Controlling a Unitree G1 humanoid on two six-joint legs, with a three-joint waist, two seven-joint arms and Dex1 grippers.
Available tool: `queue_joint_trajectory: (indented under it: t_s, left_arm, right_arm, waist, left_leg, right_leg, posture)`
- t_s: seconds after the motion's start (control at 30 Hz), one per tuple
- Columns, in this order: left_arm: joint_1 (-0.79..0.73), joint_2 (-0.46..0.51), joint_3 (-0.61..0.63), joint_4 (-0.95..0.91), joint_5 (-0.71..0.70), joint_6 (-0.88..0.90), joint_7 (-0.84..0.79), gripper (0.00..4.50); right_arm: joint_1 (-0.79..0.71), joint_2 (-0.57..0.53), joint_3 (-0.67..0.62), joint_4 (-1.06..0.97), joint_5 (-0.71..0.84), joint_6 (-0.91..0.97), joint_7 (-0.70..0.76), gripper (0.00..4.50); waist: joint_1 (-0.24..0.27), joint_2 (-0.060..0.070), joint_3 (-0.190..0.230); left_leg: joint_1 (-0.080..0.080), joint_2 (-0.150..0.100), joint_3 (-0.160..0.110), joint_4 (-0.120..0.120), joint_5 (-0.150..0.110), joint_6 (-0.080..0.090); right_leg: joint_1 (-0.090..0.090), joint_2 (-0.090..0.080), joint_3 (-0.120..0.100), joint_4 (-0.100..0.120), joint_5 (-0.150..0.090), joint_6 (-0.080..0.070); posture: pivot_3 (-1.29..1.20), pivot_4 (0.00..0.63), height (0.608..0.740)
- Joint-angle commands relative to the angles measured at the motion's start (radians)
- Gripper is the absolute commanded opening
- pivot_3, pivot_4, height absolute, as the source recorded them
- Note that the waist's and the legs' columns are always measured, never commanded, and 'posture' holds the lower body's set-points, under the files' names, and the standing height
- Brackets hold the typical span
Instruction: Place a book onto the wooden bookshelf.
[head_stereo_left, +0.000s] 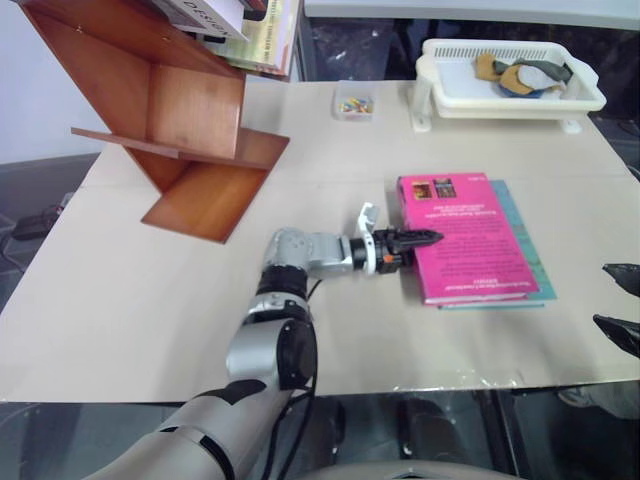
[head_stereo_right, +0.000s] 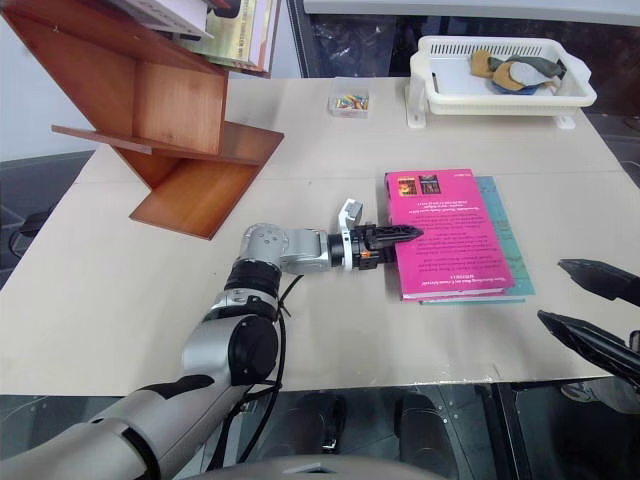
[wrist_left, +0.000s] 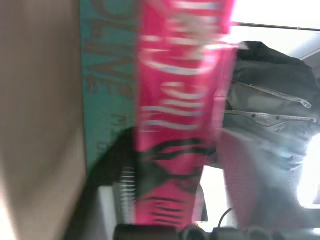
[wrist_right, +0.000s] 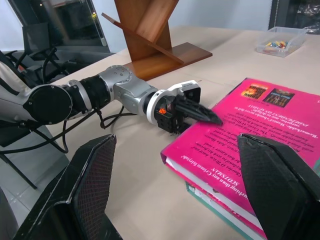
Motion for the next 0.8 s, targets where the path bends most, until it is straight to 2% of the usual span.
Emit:
queue_joint_trajectory:
  t_s: [0.03,0.1,0.3,0.5,0.63,0.8]
  left_arm:
    - [-0.004,-0.005,0.008,0.031,-0.001,-0.01,-0.024,0.66]
    - [-0.005,-0.004,0.01,0.034,-0.003,-0.011,-0.035,0.54]
    - [0.02,0.008,0.021,-0.017,-0.033,0.008,-0.083,0.53]
    - [0.051,0.021,0.004,-0.166,-0.029,-0.062,-0.105,0.53]
    - [0.087,0.038,-0.088,-0.348,-0.003,-0.116,-0.131,0.53]
    - [0.127,0.095,-0.179,-0.51,0.034,-0.165,-0.145,0.53]
  right_arm:
    - [0.002,-0.014,-0.045,-0.018,0.012,-0.019,-0.004,3.93]
    - [0.0,-0.019,-0.046,-0.015,0.015,-0.017,-0.005,3.93]
    - [-0.005,-0.037,-0.043,-0.003,0.03,-0.01,0.01,3.93]
    - [-0.033,-0.092,-0.001,0.056,0.01,0.003,0.058,3.93]
    - [-0.087,-0.122,0.065,0.14,-0.034,-0.01,0.087,3.93]
    - [-0.205,-0.156,0.206,0.327,-0.113,-0.031,0.172,3.93]
  waist:
    - [0.0,0.0,0.0]
    - [0.0,0.0,0.0]
    - [0.0,0.0,0.0]
    - [-0.003,-0.001,0.0]
    - [-0.001,-0.002,0.001]
    - [0.0,-0.003,0.002]
  left_leg:
    - [0.0,0.0,0.0,0.0,0.0,0.0]
    - [0.0,0.0,0.0,0.0,0.0,0.0]
    - [0.0,0.0,0.0,0.0,0.0,0.0]
    - [0.0,0.0,0.0,0.0,0.0,0.0]
    - [0.0,0.001,0.001,0.0,0.0,0.0]
    - [0.0,0.0,0.001,0.0,0.0,0.0]
  right_leg:
    - [0.0,0.0,0.0,0.0,0.0,0.0]
    - [0.0,0.0,0.0,0.0,0.0,0.0]
    - [0.0,0.0,0.0,0.0,0.0,0.0]
    - [0.0,0.0,0.0,0.0,0.0,0.0]
    - [0.0,0.0,0.001,0.0,0.0,0.0]
    - [0.0,0.0,0.001,-0.001,0.0,0.0]
  posture:
    - [0.0,0.15,0.74]
    - [0.0,0.15,0.74]
    - [0.0,0.15,0.74]
    - [0.0,0.15,0.74]
    - [0.0,0.15,0.74]
    - [0.0,0.15,0.74]
